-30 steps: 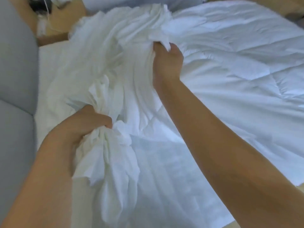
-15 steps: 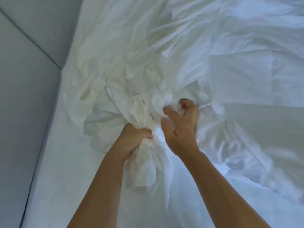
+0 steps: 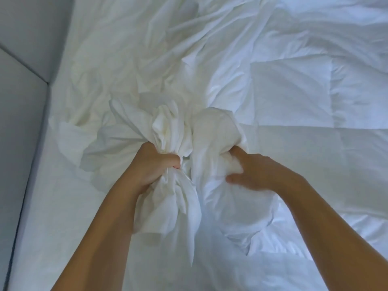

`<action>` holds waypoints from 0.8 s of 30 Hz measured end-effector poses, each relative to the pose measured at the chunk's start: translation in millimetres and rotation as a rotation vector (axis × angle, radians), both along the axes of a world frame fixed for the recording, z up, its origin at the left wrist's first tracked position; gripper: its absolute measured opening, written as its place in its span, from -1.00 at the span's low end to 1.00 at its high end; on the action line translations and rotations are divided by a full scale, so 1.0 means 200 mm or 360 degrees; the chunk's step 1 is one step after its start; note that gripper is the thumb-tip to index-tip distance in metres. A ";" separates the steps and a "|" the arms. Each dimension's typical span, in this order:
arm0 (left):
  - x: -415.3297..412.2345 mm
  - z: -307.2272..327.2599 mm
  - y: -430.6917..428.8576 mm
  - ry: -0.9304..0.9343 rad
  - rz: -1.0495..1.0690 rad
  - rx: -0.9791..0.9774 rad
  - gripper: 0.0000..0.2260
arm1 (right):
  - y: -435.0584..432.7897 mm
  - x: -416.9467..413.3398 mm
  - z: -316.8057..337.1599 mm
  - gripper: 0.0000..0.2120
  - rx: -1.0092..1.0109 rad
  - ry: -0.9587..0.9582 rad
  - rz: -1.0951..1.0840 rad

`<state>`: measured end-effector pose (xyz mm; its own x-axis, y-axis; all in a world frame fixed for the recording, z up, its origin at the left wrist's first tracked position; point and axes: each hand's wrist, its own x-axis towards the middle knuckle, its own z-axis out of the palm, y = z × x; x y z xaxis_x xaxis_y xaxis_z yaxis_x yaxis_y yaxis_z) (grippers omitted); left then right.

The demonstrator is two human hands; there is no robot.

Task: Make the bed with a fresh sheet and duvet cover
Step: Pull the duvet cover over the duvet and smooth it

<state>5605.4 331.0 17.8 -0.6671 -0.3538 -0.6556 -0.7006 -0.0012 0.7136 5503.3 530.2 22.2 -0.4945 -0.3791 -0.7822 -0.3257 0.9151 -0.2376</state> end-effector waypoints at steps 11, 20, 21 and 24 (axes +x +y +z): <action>0.06 -0.02 -0.02 0.0015 0.0078 -0.0013 -0.65 | -0.56 0.17 -0.21 -0.20 -0.1453 -0.0303 -0.1762; 0.10 -0.07 -0.04 0.0118 0.0197 0.0023 -0.63 | -0.43 0.20 -0.24 -0.75 -0.1007 -0.0158 -0.0404; 0.10 -0.08 -0.05 0.0104 0.0213 0.0029 -0.61 | -0.44 0.19 -0.25 -0.81 -0.0994 -0.0083 -0.0350; 0.09 -0.09 -0.05 0.0070 0.0250 0.0059 -0.64 | -0.48 0.18 -0.27 -0.86 -0.1183 -0.0186 -0.0708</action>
